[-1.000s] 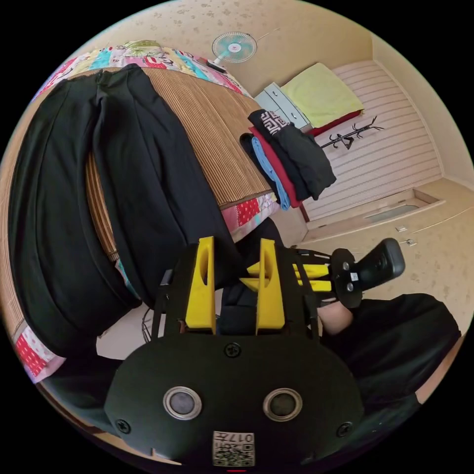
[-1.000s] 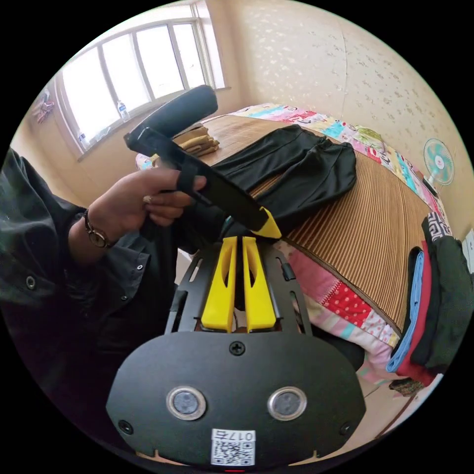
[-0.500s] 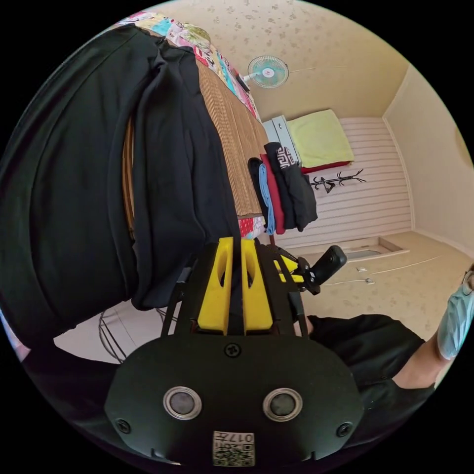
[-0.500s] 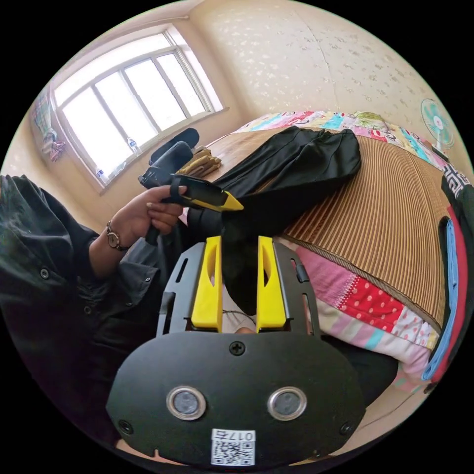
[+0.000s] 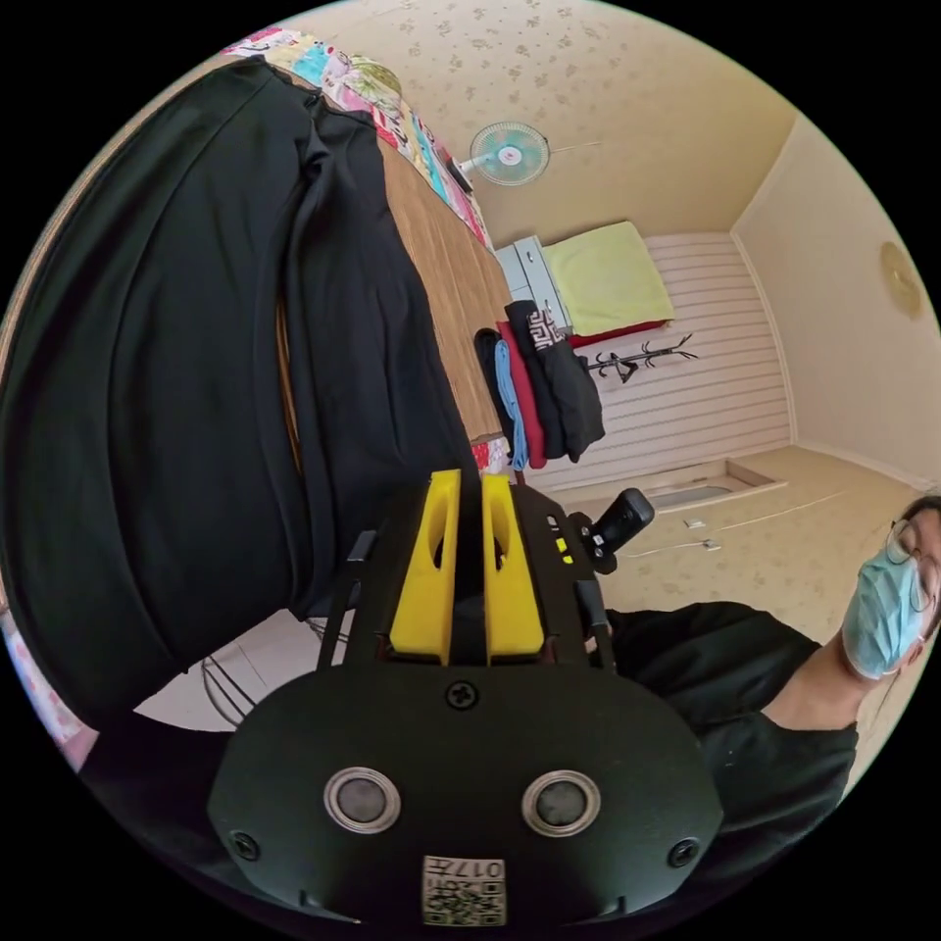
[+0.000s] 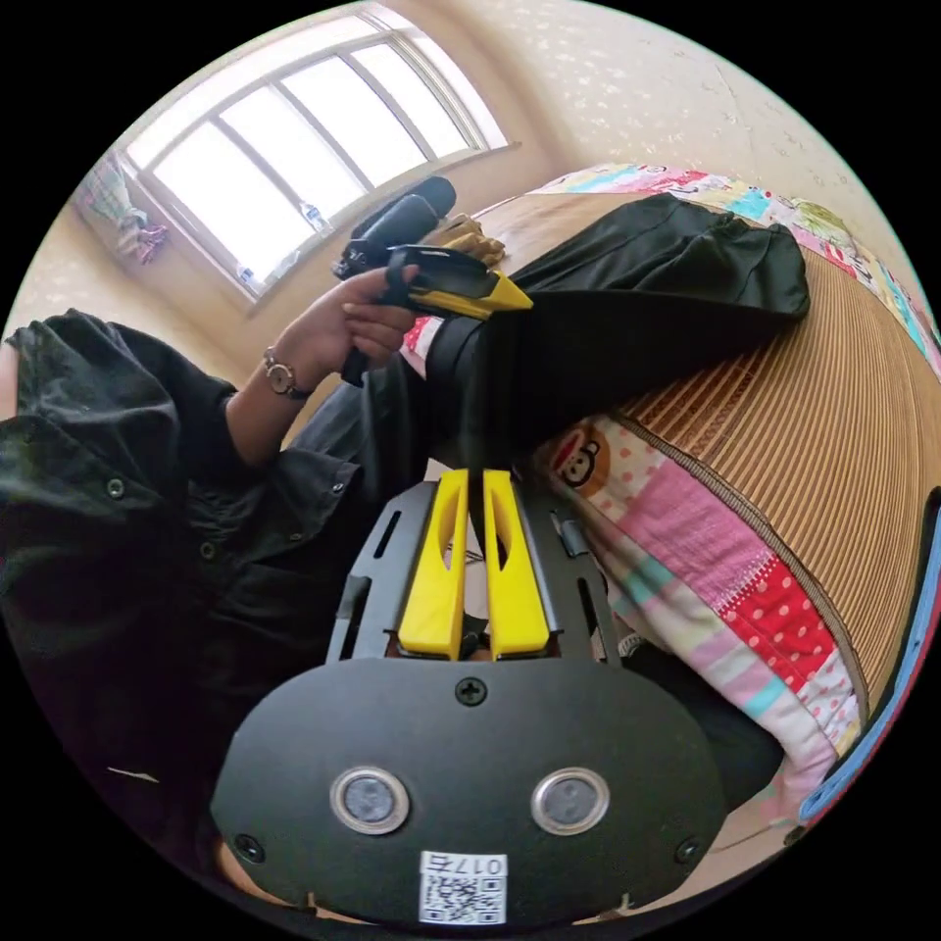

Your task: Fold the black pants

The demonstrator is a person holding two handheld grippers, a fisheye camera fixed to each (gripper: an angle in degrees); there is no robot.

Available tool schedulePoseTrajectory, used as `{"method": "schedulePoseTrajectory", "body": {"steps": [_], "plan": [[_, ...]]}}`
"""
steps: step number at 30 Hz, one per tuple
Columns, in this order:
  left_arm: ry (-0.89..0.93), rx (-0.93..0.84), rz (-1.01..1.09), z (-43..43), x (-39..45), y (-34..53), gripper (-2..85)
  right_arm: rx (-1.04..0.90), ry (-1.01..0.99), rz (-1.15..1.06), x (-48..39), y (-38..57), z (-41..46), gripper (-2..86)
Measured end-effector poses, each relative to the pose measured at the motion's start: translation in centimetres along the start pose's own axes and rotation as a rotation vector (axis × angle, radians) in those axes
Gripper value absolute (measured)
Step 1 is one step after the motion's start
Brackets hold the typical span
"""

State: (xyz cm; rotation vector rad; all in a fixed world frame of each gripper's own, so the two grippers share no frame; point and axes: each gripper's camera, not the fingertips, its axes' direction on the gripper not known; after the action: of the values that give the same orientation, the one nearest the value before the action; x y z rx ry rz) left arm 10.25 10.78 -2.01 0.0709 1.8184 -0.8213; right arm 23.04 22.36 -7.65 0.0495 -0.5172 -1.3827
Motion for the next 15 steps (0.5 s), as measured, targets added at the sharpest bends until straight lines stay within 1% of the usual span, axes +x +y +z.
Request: {"method": "schedulePoseTrajectory", "body": {"steps": [2, 6, 9, 11, 12, 13, 14, 15], "plan": [[0.069, -0.001, 0.022, -0.4, 0.3, 0.3, 6.0, 0.026, -0.075, -0.041, -0.9, 0.3, -1.1, 3.0], [0.087, -0.006, 0.054, -1.2, 1.9, 1.1, 7.6, 0.053, -0.117, -0.025, -1.1, 0.4, -1.6, 2.8], [-0.022, -0.095, 0.085, 0.4, 4.3, 1.7, 8.3, 0.047, -0.127, 0.015, -0.4, 0.6, -0.3, 2.8], [-0.2, -0.197, 0.099, 2.9, 6.1, 2.3, 10.6, 0.046, -0.159, 0.064, 0.5, 0.8, 1.2, 2.9], [-0.248, -0.215, 0.103, 3.5, 6.5, 2.5, 11.3, 0.046, -0.166, 0.078, 0.7, 0.8, 1.5, 2.9], [-0.335, -0.245, 0.104, 4.6, 7.1, 2.7, 12.1, 0.051, -0.172, 0.099, 1.1, 0.9, 2.0, 2.9], [-0.39, -0.267, 0.098, 5.6, 7.3, 2.9, 13.0, 0.055, -0.173, 0.11, 1.4, 0.9, 2.4, 2.9], [-0.404, -0.277, 0.096, 6.1, 7.4, 3.0, 13.6, 0.055, -0.173, 0.116, 1.6, 0.9, 2.6, 2.9]]}}
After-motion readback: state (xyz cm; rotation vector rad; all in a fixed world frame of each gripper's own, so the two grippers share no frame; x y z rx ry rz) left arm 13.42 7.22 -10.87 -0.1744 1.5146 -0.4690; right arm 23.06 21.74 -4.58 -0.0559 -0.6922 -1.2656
